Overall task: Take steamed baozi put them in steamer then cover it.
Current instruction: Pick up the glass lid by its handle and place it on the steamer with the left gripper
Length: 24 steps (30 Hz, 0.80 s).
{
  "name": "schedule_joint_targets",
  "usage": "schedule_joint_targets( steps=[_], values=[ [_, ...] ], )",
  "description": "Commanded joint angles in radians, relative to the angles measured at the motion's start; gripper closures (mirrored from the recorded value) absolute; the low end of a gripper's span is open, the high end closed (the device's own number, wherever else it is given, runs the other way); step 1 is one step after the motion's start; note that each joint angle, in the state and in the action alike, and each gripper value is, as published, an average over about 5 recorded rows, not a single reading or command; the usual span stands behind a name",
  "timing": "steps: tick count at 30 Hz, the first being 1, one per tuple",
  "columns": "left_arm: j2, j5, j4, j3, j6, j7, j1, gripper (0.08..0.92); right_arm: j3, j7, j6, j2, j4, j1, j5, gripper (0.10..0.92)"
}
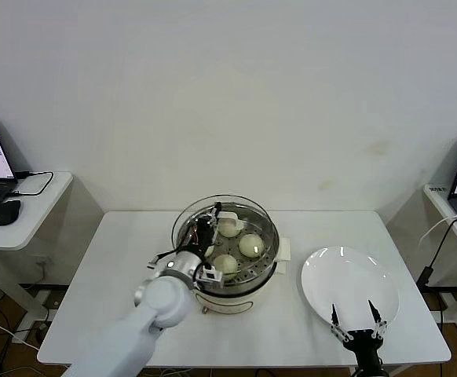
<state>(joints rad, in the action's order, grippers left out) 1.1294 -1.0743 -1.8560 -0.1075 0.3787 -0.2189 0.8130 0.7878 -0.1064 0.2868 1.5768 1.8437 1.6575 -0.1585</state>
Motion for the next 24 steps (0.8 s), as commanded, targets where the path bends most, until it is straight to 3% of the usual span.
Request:
schedule_joint_targets(
  steps=[1,24],
  values=[
    [0.043,-0.046,0.025,-0.044,0.013,-0.014,-0.016,0.853,-0.003,0.0,0.0,0.002,-0.002,-0.002,-0.008,0.203],
    [0.045,-0.061,0.06,-0.019,-0.004,0.0,0.006,0.853,-0.009,-0.005,0.005,0.0,-0.005,0.002,-0.006,0.203]
  ],
)
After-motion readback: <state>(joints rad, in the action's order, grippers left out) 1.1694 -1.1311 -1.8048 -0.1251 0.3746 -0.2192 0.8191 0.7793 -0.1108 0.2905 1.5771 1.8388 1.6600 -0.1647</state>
